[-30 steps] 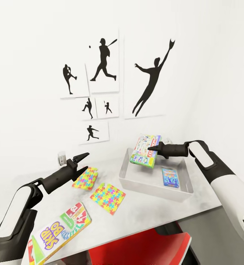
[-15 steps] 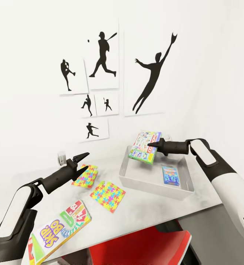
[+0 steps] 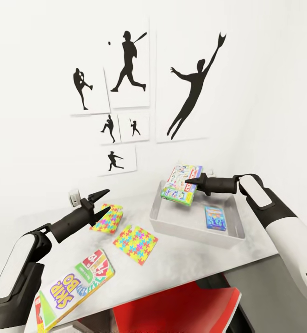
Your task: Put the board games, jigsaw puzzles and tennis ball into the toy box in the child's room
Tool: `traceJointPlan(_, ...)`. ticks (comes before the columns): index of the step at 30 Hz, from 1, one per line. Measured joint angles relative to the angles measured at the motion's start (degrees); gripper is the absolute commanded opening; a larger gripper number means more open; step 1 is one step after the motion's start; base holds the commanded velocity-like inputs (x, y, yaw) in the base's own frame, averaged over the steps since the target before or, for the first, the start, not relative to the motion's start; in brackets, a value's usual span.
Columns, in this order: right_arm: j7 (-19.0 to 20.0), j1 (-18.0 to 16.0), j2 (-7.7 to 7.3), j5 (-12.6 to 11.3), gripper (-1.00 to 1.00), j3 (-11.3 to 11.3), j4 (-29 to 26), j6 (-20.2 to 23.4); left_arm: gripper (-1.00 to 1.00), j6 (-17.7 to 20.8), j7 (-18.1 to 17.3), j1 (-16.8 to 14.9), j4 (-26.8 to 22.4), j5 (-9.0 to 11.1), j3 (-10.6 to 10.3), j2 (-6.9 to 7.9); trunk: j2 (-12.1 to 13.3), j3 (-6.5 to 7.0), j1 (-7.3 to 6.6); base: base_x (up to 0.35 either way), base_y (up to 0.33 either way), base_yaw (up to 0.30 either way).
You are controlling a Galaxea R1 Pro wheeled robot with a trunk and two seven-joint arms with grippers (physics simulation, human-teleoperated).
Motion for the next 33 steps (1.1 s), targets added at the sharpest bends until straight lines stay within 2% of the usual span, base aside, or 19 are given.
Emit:
traceJointPlan(13,1.5,0.0,-0.09,-0.1,-1.00,0.0,0.0,0.0,1.00,0.0,0.1,0.0,0.0,0.6,0.0,0.28,0.0,-1.21,0.00,0.000,0.000,0.000)
traceJointPlan(21,5.6,-0.2,-0.35,-0.1,-1.00,2.0,0.0,0.0,1.00,0.0,0.2,-0.1,0.0,0.7,0.0,0.57,0.0,-1.96,0.00,0.000,0.000,0.000)
traceJointPlan(33,6.6,-0.3,-0.39,0.0,-1.00,2.5,0.0,0.0,1.00,0.1,0.3,-0.1,0.0,0.7,0.0,0.84,0.0,-3.07,0.00,0.000,0.000,0.000)
